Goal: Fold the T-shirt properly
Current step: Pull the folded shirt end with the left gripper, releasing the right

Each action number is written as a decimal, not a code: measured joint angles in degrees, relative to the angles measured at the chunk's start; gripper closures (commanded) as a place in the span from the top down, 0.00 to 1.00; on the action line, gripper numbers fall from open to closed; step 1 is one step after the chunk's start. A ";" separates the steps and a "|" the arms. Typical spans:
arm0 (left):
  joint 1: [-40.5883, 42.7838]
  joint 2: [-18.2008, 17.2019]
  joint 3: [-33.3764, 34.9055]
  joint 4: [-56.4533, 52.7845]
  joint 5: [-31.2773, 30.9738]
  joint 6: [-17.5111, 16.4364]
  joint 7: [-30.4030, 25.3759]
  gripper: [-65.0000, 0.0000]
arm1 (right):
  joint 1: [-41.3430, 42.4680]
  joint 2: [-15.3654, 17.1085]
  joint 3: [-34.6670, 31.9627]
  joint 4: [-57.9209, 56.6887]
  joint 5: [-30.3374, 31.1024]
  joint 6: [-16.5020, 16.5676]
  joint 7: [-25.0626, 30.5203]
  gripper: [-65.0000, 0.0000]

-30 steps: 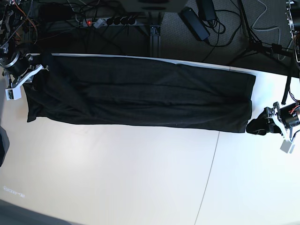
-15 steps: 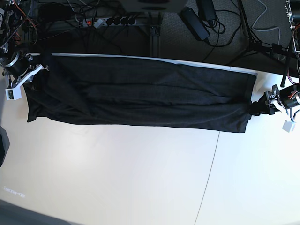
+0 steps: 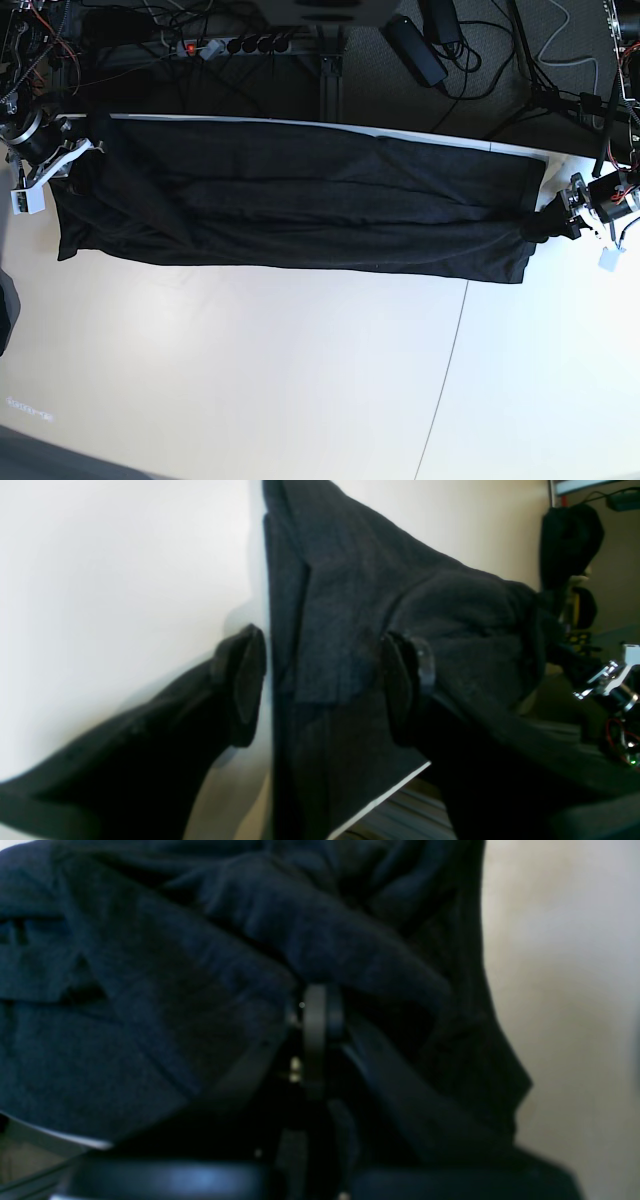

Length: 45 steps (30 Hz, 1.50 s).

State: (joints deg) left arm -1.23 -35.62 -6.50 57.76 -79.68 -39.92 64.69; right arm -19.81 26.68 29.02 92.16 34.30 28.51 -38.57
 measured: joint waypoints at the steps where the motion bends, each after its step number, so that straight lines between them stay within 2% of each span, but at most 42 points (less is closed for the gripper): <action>1: 0.00 0.48 -0.02 0.02 -0.20 0.00 -0.07 0.63 | 0.00 -0.02 0.00 0.00 0.02 0.00 0.00 0.00; 6: -0.07 3.32 -0.09 0.31 -0.37 -0.15 -0.28 0.63 | 0.00 0.00 0.00 0.00 0.02 0.00 -0.02 0.00; 12: -0.02 3.76 -0.11 0.35 0.35 -0.48 -0.79 0.61 | 0.00 0.00 0.00 0.00 0.00 0.00 0.00 0.00; 13: 0.07 3.76 -0.11 0.35 0.55 -0.50 -1.11 0.53 | 0.00 0.00 0.00 0.00 0.02 0.00 -0.02 0.00; 16: 0.11 3.87 0.17 0.72 3.80 -0.83 -2.32 0.10 | 0.00 -0.02 0.00 0.00 1.53 0.00 0.00 0.00; 17: 0.15 3.89 0.15 0.70 3.78 -0.81 -4.15 0.00 | 0.00 -0.02 0.00 0.00 1.79 0.00 -0.02 0.00; 21: -0.66 4.35 0.28 0.68 8.83 -0.94 -7.50 0.00 | 0.13 0.00 0.00 0.00 2.29 0.00 -0.02 0.00; 24: -3.17 4.52 0.44 0.04 12.00 -0.92 -7.34 0.00 | 0.13 -0.02 1.01 0.00 7.43 0.00 -0.07 0.00; 26: -5.25 4.59 0.52 -0.20 15.34 -0.92 -7.61 0.00 | 0.66 -0.04 2.99 0.04 10.91 0.00 -0.26 0.00; 30: -10.23 4.44 0.55 -0.46 23.32 -0.61 -10.93 0.00 | 3.19 0.00 8.28 0.09 14.25 0.00 -2.54 0.00; 33: -13.18 4.17 0.55 -0.48 27.61 -0.59 -11.02 0.00 | 4.46 0.02 10.84 0.09 16.79 0.00 -4.74 0.00; 38: -18.56 3.89 0.61 -0.52 36.72 -0.39 -14.12 0.00 | 4.44 1.97 11.47 0.11 16.46 0.02 -5.62 0.00; 42: -22.34 1.86 0.39 -0.50 35.76 1.18 -12.41 0.00 | 4.50 2.10 11.50 0.13 17.11 0.02 -5.66 0.00; 45: -22.56 2.16 0.37 -0.28 26.67 1.40 -6.08 0.00 | 4.44 2.08 11.50 0.13 17.11 0.02 -5.84 0.00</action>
State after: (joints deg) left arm -23.79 -33.45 -6.13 57.47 -53.01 -38.52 58.61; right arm -15.38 28.75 40.51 92.29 51.42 28.53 -44.40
